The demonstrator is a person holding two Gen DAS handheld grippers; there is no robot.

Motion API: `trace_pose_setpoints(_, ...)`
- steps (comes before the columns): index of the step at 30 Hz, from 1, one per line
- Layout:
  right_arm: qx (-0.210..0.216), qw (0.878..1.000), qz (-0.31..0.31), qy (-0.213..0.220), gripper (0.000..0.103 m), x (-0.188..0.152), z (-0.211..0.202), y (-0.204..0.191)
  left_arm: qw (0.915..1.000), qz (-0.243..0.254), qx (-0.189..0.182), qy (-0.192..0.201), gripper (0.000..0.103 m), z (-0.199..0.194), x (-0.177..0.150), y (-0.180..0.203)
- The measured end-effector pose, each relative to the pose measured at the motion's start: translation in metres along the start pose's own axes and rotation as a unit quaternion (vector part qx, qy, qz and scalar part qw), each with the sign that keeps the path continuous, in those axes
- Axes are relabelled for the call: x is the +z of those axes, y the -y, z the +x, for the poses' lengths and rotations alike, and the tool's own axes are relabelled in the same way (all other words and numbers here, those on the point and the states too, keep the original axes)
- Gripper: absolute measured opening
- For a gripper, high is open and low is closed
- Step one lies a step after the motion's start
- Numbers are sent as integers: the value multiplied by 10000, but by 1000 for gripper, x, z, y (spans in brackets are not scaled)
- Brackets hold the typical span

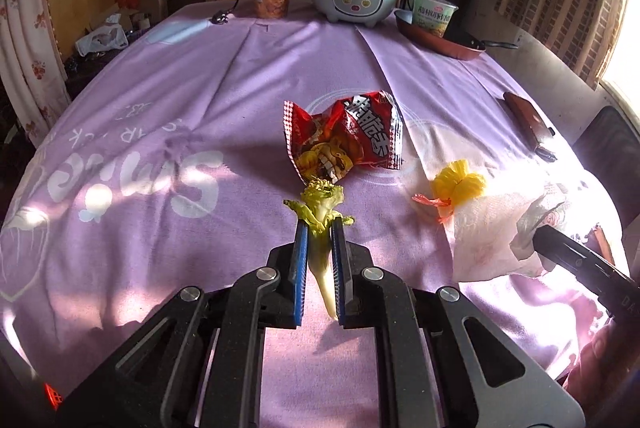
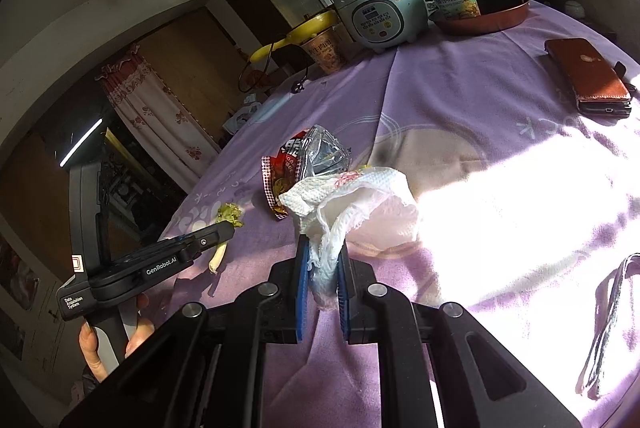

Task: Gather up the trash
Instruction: 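Carry the stalk and tissue to the red wastebasket and open both grippers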

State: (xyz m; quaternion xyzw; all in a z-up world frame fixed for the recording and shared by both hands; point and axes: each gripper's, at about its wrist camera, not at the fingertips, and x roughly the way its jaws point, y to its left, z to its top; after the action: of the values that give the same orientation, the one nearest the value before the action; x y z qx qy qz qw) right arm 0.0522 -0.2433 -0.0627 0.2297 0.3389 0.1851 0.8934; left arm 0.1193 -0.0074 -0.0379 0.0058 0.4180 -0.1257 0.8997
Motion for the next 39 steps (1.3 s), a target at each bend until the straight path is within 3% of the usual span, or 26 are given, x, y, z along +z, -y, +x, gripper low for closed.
trace_pose_setpoints(15, 367, 9960, -704, 407, 13, 8, -39, -67, 9930, -574, 472, 914, 12, -117, -28, -67)
trace_pose_setpoints(26, 752, 9893, -1203, 354, 12, 2, -45, -121, 9823, -1187, 1025, 1021, 12, -164, -82, -132)
trace_pose_setpoints(39, 1150, 9778, -1753, 41, 12, -18, -32, -192, 9598, -2056, 1622, 1015, 13, -205, -156, -208)
